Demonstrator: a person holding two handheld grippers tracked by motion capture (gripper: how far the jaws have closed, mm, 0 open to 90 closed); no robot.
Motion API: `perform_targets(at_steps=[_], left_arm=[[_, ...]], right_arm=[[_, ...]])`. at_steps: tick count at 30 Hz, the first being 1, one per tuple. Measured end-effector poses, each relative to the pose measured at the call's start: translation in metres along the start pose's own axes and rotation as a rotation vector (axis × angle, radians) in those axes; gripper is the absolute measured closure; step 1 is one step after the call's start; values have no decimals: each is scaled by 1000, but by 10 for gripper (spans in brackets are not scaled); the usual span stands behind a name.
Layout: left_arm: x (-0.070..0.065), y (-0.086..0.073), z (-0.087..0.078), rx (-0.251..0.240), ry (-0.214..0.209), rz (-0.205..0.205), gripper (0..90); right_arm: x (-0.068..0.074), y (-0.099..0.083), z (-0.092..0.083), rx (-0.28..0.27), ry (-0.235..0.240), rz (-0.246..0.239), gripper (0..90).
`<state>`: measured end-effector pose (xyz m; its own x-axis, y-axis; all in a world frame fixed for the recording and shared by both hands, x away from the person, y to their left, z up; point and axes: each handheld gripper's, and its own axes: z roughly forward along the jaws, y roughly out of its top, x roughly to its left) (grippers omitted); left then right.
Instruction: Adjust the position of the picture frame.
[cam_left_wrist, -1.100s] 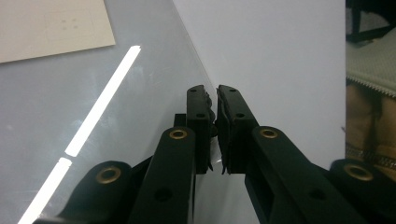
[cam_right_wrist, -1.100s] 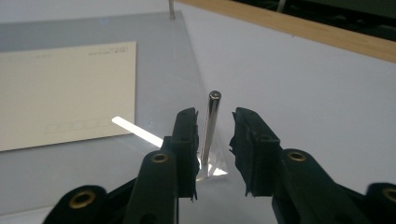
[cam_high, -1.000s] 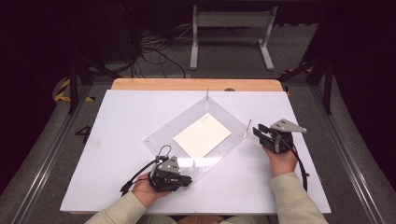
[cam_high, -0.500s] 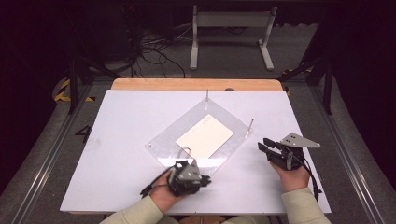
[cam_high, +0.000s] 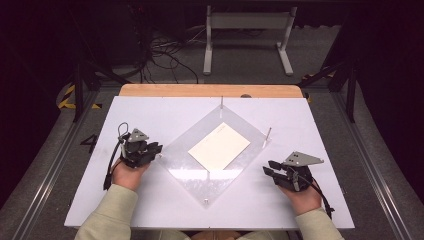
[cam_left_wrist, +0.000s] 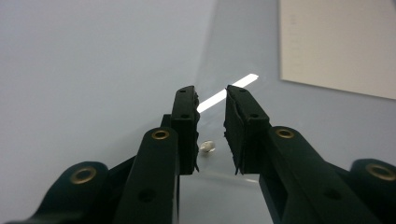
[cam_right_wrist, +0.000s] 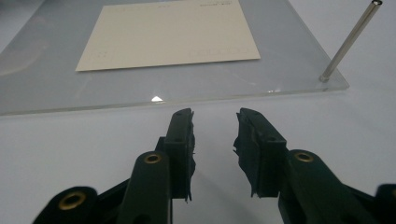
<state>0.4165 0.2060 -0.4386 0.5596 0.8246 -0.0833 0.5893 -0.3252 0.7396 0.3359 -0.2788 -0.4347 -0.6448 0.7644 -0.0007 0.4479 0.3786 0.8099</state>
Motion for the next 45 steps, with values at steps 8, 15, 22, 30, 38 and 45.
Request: perform_targets(at_steps=[8,15,22,30,38,45], left_arm=[[14,-8,16,87,-6,-11,853],[9,-9,18,125,-101,31,900],[-27,-8,18,205,-270,178,900],[-83,-7,23,246,-426,324,900],[-97,-7,10,166,-470,372,829],[-109,-11,15,160,-413,439,745]], right_arm=[[-2,-2,2,15,10,12,631],[-5,-2,1,14,6,25,628],[-12,-4,-2,15,-8,53,628],[-23,-8,-6,13,-30,88,630],[-31,-13,-8,23,-47,109,631],[-32,-14,-7,25,-47,115,631]])
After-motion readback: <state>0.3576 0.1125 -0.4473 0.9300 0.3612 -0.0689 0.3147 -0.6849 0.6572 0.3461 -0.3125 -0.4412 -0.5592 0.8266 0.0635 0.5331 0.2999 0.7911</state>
